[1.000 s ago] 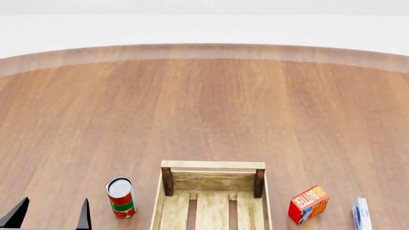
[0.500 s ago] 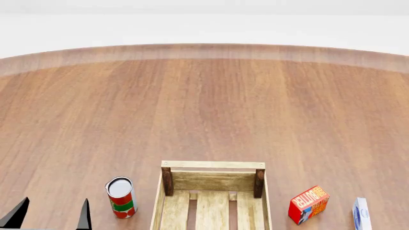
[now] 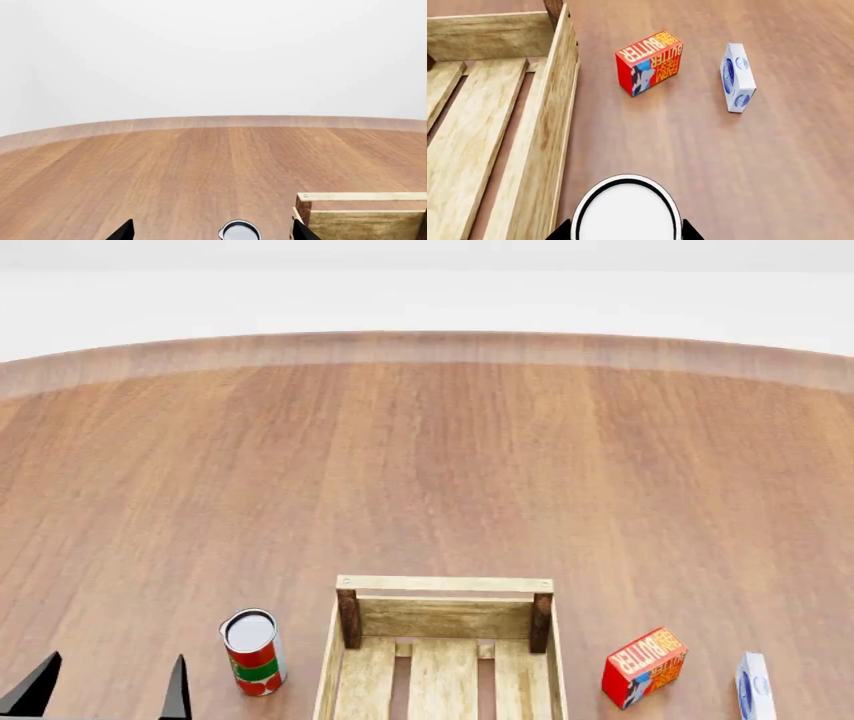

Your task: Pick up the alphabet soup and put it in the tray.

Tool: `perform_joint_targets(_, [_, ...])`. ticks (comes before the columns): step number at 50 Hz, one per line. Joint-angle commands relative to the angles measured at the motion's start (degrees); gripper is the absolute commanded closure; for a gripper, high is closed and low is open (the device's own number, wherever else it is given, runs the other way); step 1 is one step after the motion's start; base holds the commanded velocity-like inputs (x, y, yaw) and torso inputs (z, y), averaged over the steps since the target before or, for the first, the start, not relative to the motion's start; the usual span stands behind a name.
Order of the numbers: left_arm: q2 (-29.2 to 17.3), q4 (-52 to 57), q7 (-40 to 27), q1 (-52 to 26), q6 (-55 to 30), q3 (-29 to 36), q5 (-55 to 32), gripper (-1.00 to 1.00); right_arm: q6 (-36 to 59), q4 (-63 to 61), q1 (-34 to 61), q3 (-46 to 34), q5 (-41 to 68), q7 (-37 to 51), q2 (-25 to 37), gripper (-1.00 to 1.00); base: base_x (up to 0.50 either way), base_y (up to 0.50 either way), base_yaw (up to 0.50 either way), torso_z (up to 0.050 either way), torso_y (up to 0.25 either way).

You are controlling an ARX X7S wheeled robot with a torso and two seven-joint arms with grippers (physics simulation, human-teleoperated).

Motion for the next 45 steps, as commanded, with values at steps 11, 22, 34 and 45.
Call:
perform_joint_targets(11, [-0.47, 0.1, -0.46, 0.12, 0.3, 0.57, -0.46, -1.0, 9.34, -17.17, -0.14, 4.53, 8.23, 4.65, 2.23, 1.0, 0.0, 0.0, 0.0, 0.0, 0.0])
perform_joint_targets(22, [-0.73, 0.16, -0.67, 0.1, 0.4, 0.84, -0.73, -1.0, 16.25, -24.97, 1.51, 8.46, 14.72, 9.05, 4.07, 1.0, 0.0, 0.0, 0.0, 0.0, 0.0])
perform_joint_targets(34, [-0.97, 0.1, -0.96, -0.03, 0.41, 1.07, -1.02, -1.0, 25.17, -32.41, 7.68, 11.47, 25.73, 15.28, 4.52, 1.0, 0.0, 0.0, 0.0, 0.0, 0.001])
perform_joint_targets(45, [-1.19, 0.14, -1.17, -0.02, 0.43, 1.28, -1.36, -1.0, 28.36, -33.99, 12.88, 9.62, 30.71, 17.99, 3.27, 1.0, 0.0, 0.0, 0.0, 0.0, 0.0])
